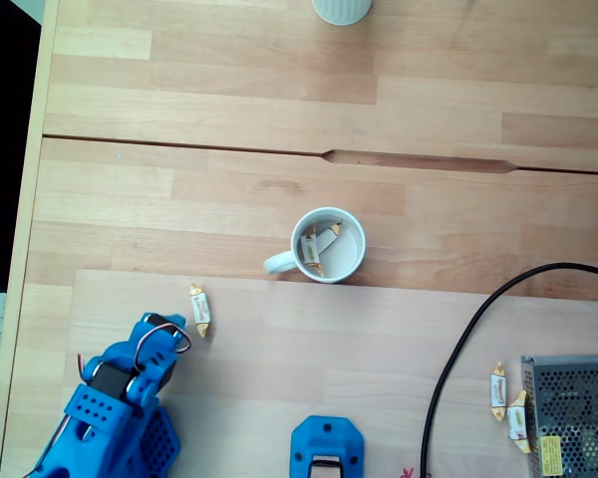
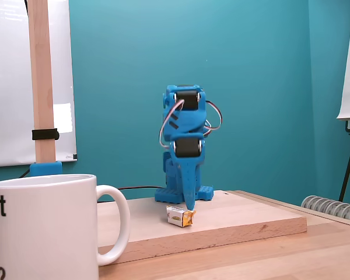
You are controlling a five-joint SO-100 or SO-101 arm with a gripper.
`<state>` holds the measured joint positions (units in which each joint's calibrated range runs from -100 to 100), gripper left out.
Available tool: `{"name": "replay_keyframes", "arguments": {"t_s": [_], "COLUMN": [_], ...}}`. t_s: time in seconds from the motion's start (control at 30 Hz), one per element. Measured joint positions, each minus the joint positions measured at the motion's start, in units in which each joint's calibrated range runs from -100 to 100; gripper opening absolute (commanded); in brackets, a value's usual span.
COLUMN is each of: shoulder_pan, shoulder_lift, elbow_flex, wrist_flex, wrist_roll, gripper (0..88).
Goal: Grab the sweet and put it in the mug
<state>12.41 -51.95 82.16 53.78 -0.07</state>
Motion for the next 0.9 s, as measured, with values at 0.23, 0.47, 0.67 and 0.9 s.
{"name": "replay_keyframes", "arguments": {"t_s": [0.23,0.47,0.67,0.9], "shoulder_pan": [0.1,0.7,4.4,9.2], "shoulder_lift": [0.1,0.1,1.9,21.0], "elbow_flex": [-5.7,-5.7,-15.8,-28.3], "wrist_flex": [0.1,0.1,-0.1,-0.8], "wrist_roll": [-0.3,0.1,-0.3,-0.6], "gripper": [3.2,3.1,3.2,3.2]}}
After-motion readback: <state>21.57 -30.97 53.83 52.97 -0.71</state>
